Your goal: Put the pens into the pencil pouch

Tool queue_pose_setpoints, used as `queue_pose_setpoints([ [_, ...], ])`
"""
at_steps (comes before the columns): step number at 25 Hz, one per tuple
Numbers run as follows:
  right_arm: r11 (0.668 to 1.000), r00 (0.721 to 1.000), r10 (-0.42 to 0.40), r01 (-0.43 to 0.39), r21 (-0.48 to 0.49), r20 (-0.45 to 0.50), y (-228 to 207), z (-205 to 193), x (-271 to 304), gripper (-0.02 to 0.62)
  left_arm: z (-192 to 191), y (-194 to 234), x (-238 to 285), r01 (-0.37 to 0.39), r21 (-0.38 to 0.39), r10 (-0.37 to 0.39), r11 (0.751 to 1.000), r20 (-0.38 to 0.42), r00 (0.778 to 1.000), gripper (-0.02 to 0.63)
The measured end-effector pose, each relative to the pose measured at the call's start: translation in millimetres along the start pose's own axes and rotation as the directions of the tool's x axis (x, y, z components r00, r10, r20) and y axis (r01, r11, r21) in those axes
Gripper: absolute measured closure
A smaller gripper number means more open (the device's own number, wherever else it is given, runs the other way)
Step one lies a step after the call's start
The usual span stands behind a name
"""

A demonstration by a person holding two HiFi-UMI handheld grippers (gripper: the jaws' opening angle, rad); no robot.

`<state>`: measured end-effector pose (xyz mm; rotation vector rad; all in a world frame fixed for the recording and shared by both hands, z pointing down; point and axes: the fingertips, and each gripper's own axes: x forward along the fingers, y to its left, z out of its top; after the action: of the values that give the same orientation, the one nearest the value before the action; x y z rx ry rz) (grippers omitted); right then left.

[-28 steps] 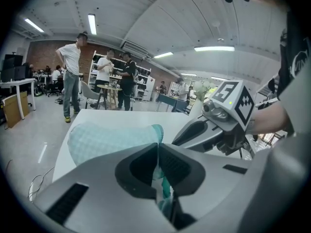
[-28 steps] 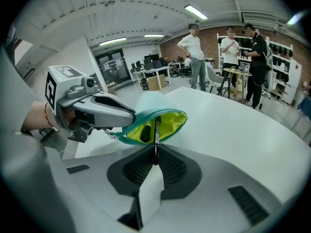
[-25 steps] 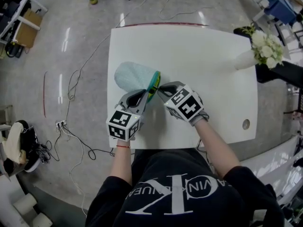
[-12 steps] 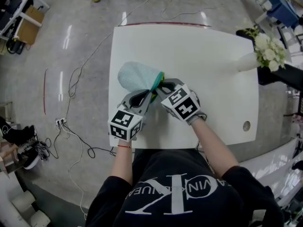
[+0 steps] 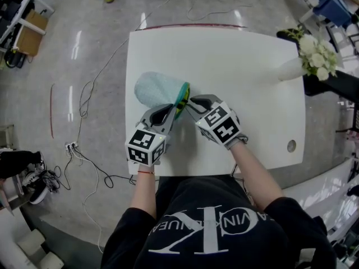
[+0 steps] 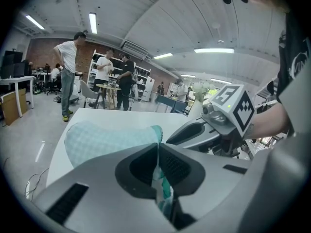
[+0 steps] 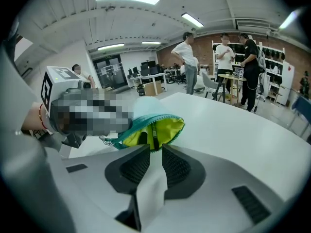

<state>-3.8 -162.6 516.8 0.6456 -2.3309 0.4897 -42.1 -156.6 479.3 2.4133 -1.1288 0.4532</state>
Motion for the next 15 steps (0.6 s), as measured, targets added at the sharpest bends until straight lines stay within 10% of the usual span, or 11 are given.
queue_pose_setpoints([
  [15,1.000,1.000,0.016,-0.015,0.023,-0.017,4.3,-5.3,12.8,0.531,-4.2,-1.0,2.5,0.014,0.001,-0.014,1.000,-0.014,1.000,0.592],
])
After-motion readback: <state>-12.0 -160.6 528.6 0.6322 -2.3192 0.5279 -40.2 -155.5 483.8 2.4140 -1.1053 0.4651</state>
